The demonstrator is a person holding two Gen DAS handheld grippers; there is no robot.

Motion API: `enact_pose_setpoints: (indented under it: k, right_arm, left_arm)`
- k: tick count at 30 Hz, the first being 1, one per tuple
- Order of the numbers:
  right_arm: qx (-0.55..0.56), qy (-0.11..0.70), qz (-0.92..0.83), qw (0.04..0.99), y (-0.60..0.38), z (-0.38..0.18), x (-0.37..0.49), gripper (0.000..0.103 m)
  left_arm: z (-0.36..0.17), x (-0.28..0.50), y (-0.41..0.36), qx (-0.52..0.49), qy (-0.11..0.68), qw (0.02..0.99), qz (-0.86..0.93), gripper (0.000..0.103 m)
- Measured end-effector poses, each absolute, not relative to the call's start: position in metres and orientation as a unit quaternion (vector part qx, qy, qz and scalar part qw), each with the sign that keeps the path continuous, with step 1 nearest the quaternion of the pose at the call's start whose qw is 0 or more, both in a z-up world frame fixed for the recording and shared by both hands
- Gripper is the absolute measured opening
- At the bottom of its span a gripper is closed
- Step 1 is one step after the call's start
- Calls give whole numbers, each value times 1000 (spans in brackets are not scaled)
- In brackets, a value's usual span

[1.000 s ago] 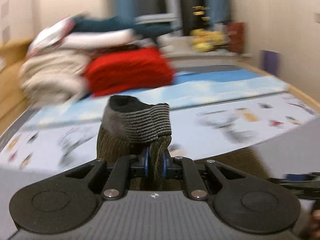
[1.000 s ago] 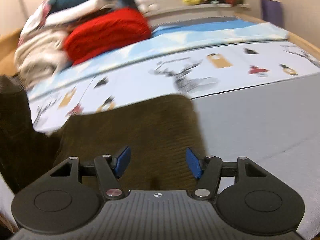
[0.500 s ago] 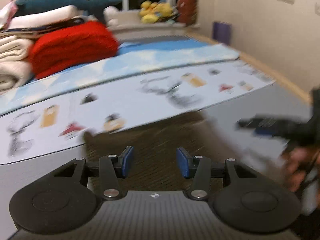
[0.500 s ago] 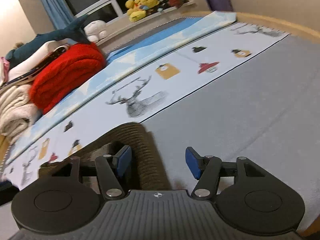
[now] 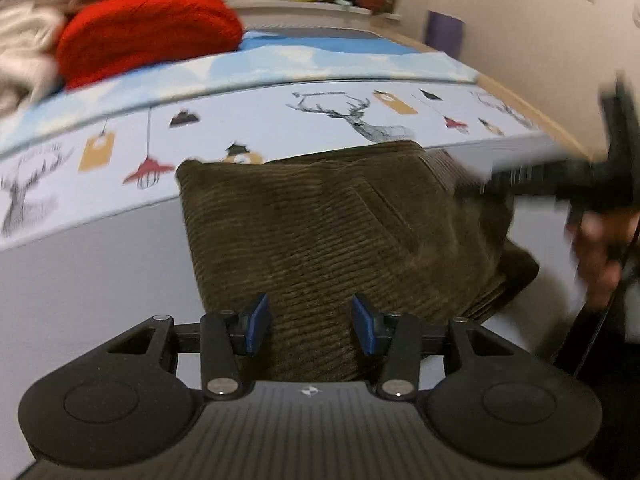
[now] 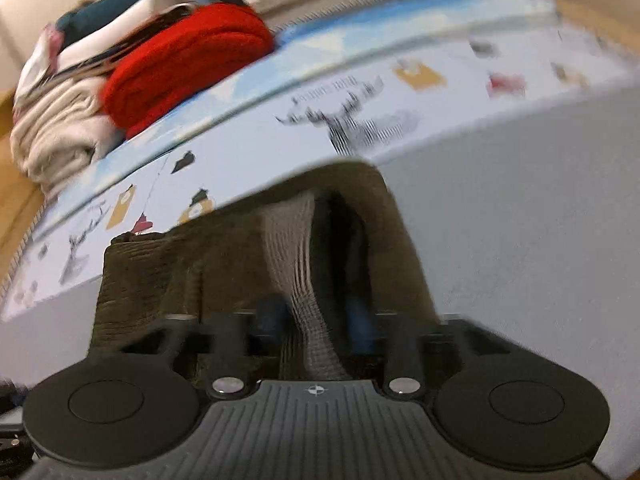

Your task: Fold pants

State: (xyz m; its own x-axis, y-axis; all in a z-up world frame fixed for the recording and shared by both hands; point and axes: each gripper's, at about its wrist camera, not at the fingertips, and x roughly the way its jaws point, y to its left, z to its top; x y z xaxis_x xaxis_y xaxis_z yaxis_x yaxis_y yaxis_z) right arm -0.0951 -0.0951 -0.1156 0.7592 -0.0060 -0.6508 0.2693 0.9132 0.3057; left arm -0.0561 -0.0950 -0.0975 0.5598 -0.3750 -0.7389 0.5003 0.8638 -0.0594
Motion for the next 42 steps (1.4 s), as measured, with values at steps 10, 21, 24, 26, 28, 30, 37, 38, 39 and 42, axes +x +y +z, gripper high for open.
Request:
enact_pose_setpoints:
  k: [10,21,24,26,28,30,37,38,39,42]
  right_arm:
    - [206,317,-162,911,-134,-91,-104,3]
    - [67,345,-42,935,-87,-106,-105,52]
    - [104,373,-74,919,-100,-121,-96,60]
    - [109,355,-82,925,-104,-113,-99,59]
    - [104,354,-90,925,-106,-113,-100,59]
    - [109,374,-92,917,-110,-120,-95,63]
    - [116,348,-91,926,-107,-118,-110,65]
    - [112,338,-92,930,-106,-116,-112,65]
    - [110,329,-92,933,-106,-113,-113,65]
    - [119,317,-90,937,-109,-110,-115,69]
  left_arm:
    - [-109,-48,-94,87,433,866,-235,50]
    - [-120,-49,-105,128,443,855,-239,53]
    - [-116,-49,-104,116,435,862,-233,53]
    - [-113,-48,-102,109,430,866,-230,53]
    - [-116,-47,-102,110,434,864,-230,53]
    - [-121,-46,-104,120,445,857,-229,53]
    - [-112,-46,-103,105,418,875,-219,55]
    - [-112,-46,-102,103,418,876,-217,55]
    - [-112,-46,-102,102,420,875,-217,56]
    - [-114,-46,-103,106,427,871,-218,59]
